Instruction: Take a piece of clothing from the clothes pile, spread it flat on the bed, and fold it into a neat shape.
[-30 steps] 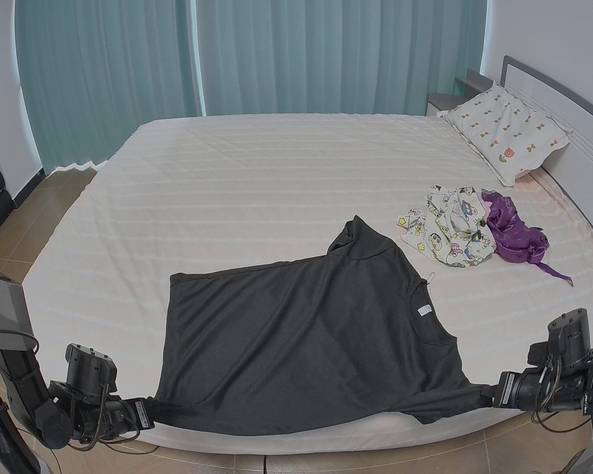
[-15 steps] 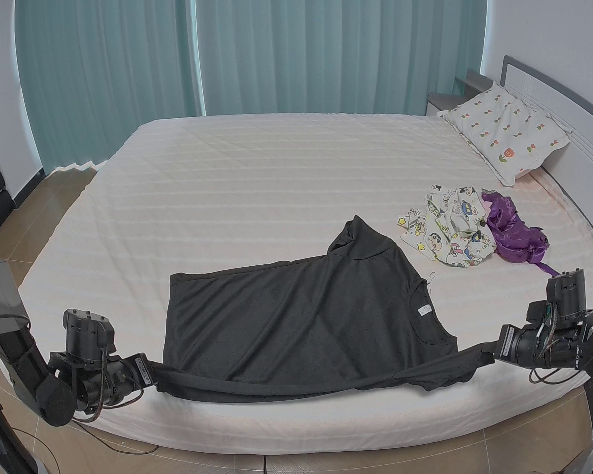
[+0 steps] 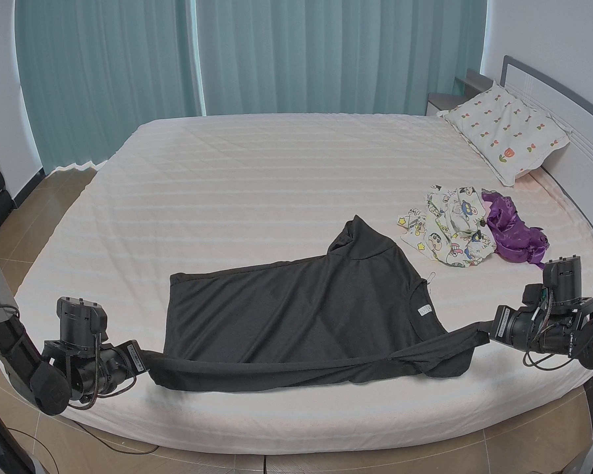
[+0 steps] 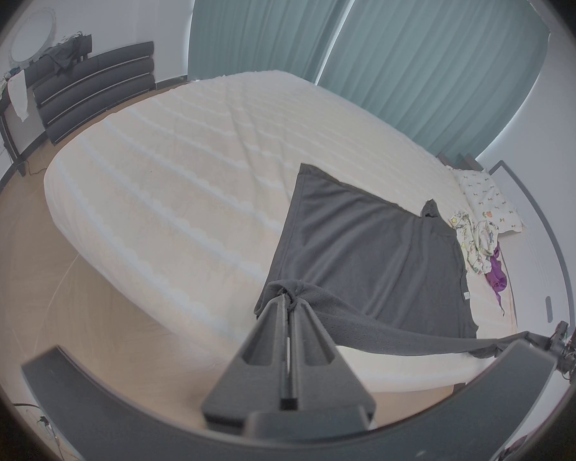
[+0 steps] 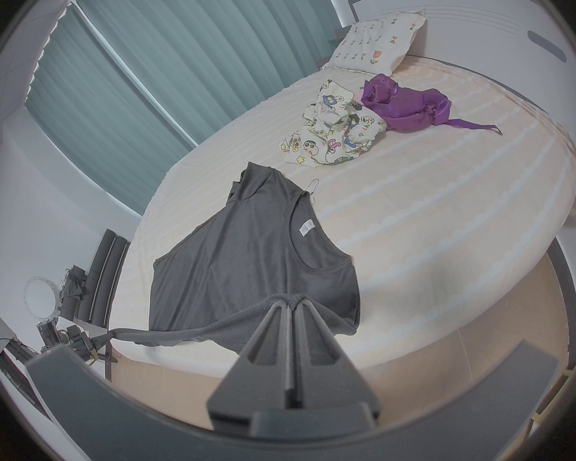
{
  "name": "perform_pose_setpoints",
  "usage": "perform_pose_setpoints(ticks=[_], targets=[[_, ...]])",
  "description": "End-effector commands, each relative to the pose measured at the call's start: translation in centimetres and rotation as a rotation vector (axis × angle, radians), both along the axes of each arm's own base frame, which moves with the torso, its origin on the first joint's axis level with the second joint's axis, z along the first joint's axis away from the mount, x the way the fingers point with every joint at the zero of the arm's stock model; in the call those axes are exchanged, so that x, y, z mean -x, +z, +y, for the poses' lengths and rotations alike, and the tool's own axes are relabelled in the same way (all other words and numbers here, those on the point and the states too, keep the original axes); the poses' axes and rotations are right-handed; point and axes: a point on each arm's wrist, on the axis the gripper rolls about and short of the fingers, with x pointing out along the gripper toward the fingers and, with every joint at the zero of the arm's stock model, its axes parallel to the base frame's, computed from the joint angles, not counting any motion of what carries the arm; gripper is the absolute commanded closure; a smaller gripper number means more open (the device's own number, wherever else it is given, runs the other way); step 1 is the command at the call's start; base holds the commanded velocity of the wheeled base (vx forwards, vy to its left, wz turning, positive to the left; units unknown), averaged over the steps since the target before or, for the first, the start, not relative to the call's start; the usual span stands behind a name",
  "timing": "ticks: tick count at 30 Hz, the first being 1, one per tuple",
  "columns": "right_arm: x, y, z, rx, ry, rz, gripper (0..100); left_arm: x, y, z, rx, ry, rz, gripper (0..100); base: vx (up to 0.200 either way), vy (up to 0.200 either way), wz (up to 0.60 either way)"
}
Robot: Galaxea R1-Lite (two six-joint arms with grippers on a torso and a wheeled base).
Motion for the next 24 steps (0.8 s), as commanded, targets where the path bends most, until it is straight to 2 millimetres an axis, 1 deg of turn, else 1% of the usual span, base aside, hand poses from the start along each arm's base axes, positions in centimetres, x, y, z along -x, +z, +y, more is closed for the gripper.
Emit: perform_pose_setpoints(ticks=[1, 6, 10, 11, 14, 15, 16, 24], targets=[[0.0, 0.1, 0.0, 0.000, -0.001, -0.007, 100, -0.1, 0.1, -0.1, -0.001, -0.004, 0.005, 100, 0.000, 0.000, 0.00], [-0.7, 0.3, 0.0, -0.005, -0.002, -0.027, 100, -0.8, 0.2, -0.1, 0.001, 0.004, -0.014, 100, 0.000, 0.000, 0.00], [-1.0, -0.1, 0.1, -0.001, 0.000, -0.009, 100, -1.4, 0.0, -0.1, -0.001, 0.006, -0.014, 100, 0.000, 0.000, 0.00], [-1.5, -0.3, 0.2, 0.000, 0.001, -0.008, 100, -2.0, -0.2, -0.1, -0.010, 0.018, -0.018, 100, 0.000, 0.000, 0.00], [-2.3, -0.7, 0.2, 0.000, -0.002, -0.002, 100, -2.9, -0.6, -0.2, -0.022, 0.030, -0.014, 100, 0.000, 0.000, 0.00], [-2.3, -0.7, 0.2, 0.000, -0.002, -0.002, 100, -2.9, -0.6, -0.2, -0.022, 0.030, -0.014, 100, 0.000, 0.000, 0.00], [-2.8, -0.9, 0.3, 0.001, -0.004, 0.001, 100, -3.4, -0.9, -0.3, -0.021, 0.031, -0.012, 100, 0.000, 0.000, 0.00], [-5.1, -1.9, 0.6, 0.004, -0.006, 0.013, 100, -5.7, -2.2, -0.6, -0.023, 0.034, -0.006, 100, 0.000, 0.000, 0.00]])
